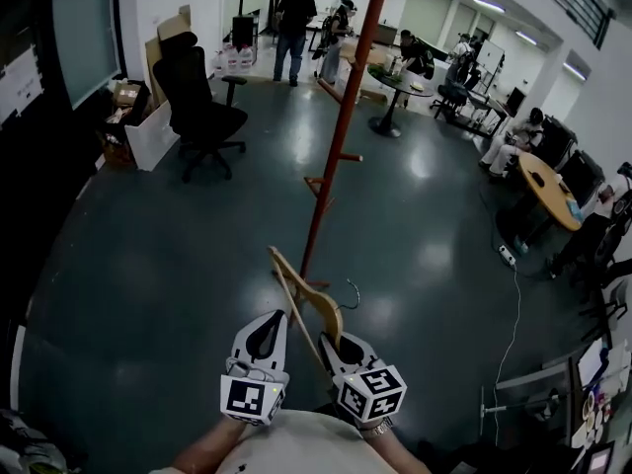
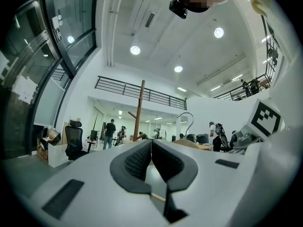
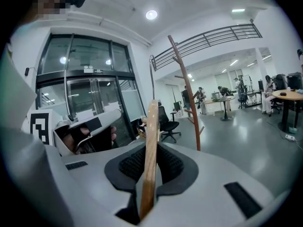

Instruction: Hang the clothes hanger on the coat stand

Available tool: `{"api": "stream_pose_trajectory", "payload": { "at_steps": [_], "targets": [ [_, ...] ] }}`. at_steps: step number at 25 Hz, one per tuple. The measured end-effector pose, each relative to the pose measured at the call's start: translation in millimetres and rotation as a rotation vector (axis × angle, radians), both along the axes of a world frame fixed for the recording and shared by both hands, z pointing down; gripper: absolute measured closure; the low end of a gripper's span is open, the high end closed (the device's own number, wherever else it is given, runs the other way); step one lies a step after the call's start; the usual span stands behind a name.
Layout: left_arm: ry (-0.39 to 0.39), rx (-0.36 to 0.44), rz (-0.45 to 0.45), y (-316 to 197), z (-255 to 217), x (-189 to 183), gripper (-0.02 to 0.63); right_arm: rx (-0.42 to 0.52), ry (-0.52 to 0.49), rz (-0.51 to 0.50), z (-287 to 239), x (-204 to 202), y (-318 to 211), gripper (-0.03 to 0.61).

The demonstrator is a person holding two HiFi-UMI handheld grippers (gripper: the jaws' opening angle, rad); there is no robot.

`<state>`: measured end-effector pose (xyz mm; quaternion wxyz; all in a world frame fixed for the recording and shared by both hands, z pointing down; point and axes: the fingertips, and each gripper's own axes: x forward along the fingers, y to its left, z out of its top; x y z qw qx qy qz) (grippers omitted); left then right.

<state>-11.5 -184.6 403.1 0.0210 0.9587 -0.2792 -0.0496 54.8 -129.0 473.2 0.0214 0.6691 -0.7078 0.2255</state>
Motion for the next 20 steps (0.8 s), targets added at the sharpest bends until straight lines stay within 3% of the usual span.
{"api": "stream_pose_trajectory", "payload": {
  "at_steps": [5,10,20],
  "targets": [
    [-0.035,0.002,0.023,-26,0,26,0.601,-0.03,-0.012,-0.087,4,12,-31,0.512],
    [-0.066,0.016,-0.009,-51,-1,70,0.601,-0.026,-0.014,-0.164,-2,64,-67,0.512],
    [-0.077,0.052,-0.286,-115,-37,158,0.601,-0.011,-0.055,-0.385,-49,188,-169,0.512]
  ]
}}
